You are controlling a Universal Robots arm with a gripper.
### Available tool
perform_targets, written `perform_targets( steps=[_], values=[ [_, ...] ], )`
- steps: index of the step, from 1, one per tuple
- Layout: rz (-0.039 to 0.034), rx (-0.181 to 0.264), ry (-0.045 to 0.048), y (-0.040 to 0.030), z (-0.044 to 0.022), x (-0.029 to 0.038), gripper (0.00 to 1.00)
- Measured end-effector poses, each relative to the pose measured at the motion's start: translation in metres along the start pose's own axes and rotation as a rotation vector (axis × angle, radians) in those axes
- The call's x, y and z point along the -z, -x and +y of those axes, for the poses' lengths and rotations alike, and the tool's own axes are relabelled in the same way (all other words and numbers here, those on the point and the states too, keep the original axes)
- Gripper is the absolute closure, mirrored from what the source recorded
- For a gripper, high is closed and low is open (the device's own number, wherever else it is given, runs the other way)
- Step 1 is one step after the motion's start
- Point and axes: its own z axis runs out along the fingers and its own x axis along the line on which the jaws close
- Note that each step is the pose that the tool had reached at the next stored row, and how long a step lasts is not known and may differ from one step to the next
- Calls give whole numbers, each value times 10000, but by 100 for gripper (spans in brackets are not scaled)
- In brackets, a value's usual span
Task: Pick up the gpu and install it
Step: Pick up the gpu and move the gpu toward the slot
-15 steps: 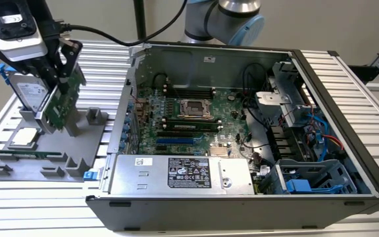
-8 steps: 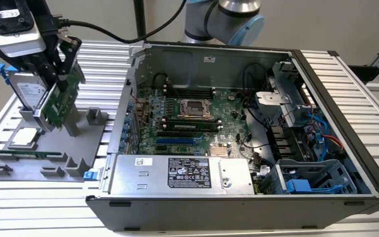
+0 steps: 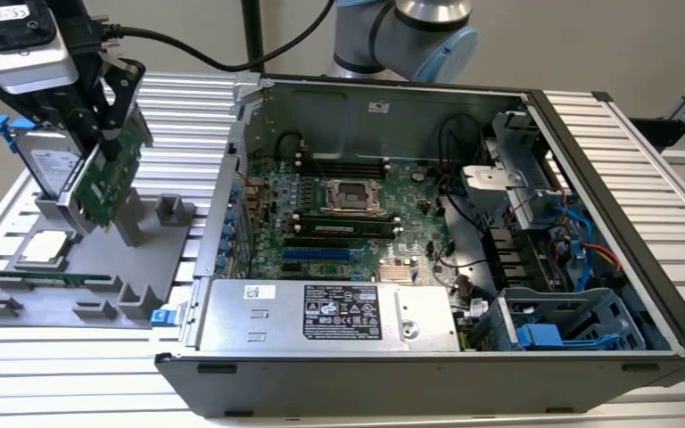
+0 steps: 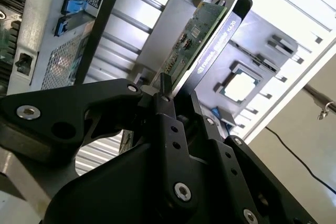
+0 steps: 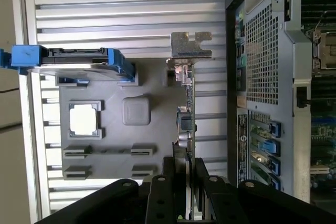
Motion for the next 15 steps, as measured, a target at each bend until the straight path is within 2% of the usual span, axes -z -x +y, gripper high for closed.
perform_targets(
  steps=[15],
  values=[
    [0, 0, 0, 5, 2, 176, 100]
  ],
)
